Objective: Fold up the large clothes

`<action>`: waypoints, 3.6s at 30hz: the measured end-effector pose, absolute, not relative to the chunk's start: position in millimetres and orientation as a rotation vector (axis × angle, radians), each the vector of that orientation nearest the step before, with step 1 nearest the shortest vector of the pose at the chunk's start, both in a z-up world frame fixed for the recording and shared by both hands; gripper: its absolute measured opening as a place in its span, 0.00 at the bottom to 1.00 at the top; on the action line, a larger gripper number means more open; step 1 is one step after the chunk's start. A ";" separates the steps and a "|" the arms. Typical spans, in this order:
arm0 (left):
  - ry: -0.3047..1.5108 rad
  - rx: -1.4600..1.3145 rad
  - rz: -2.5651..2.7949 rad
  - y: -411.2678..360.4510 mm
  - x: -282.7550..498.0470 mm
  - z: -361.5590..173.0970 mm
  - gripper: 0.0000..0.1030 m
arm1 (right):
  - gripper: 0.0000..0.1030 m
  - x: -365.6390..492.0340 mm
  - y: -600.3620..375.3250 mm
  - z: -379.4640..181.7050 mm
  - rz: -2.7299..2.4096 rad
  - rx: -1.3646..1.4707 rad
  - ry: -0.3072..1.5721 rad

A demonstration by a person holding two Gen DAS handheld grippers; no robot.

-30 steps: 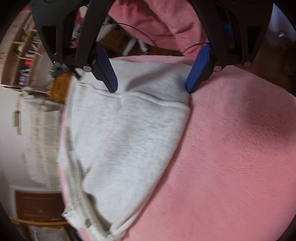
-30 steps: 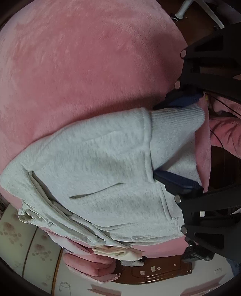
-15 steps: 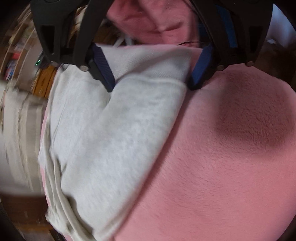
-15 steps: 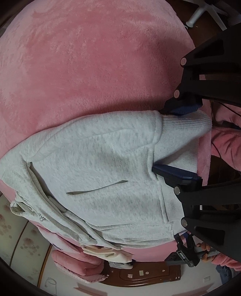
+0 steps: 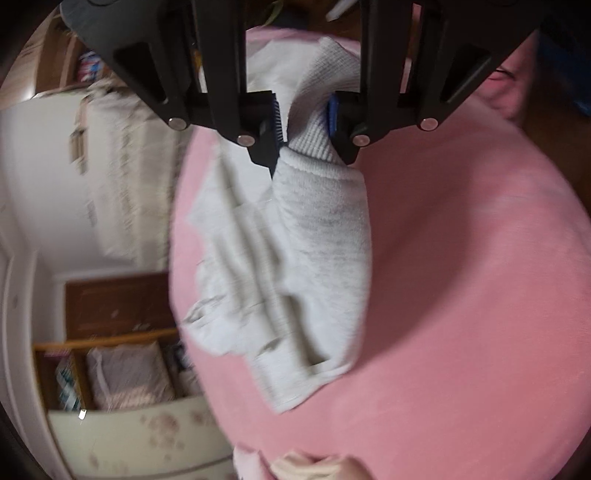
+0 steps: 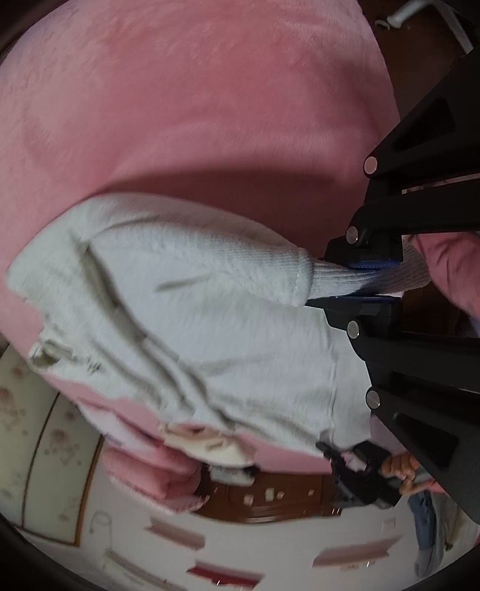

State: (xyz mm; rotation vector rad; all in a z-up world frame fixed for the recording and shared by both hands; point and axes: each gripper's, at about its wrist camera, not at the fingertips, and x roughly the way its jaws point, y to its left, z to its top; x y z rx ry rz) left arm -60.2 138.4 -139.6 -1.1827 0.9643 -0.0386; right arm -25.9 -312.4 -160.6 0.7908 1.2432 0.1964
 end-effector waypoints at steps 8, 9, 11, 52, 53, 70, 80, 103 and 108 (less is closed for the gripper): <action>0.806 -1.397 -0.132 148.4 14.7 -81.4 0.13 | 0.09 38.2 -318.1 -75.2 0.283 1.025 0.918; 0.781 -1.391 -0.136 152.0 28.6 -69.9 0.13 | 0.09 47.1 -320.0 -67.2 0.280 1.026 0.890; 0.756 -1.372 -0.145 158.6 53.2 -52.2 0.13 | 0.09 70.9 -327.9 -48.2 0.271 1.039 0.813; 1.196 -0.474 0.130 136.9 320.7 -97.9 0.77 | 0.75 323.9 -384.0 -165.1 -0.146 0.451 1.109; 1.226 -0.461 0.148 140.1 314.1 -106.8 0.77 | 0.75 315.6 -386.3 -169.1 -0.154 0.431 1.128; 1.397 -0.437 0.114 148.1 248.2 -194.1 0.10 | 0.14 240.7 -391.3 -241.1 -0.139 0.423 1.276; 1.333 -0.417 0.119 169.1 241.9 -163.9 0.17 | 0.17 228.5 -388.2 -206.6 -0.173 0.322 1.206; 1.223 -0.422 -0.254 -21.1 239.8 -104.8 0.00 | 0.04 249.2 -205.5 -178.8 0.214 0.480 1.150; 1.308 -0.428 -0.288 -56.4 255.8 -133.3 0.00 | 0.03 257.9 -168.1 -200.6 0.282 0.483 1.184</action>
